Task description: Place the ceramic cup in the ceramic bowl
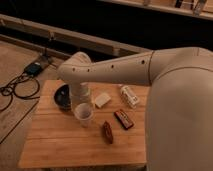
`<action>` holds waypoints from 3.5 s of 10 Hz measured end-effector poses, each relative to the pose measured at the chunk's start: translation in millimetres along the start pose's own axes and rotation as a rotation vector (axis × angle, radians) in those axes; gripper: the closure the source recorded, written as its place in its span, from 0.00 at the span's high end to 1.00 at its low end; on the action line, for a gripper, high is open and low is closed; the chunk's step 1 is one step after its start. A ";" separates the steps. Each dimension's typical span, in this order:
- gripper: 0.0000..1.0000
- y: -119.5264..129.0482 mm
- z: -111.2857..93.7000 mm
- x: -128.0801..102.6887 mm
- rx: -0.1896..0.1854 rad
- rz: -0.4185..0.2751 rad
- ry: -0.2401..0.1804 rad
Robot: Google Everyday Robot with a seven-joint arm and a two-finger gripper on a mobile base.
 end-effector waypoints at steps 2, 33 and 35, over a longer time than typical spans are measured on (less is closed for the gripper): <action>0.65 0.0 0.0 0.0 0.000 0.000 0.000; 0.15 -33.0 105.9 -47.3 -0.057 0.016 0.050; 0.01 -31.3 95.4 -53.8 -0.070 0.025 0.043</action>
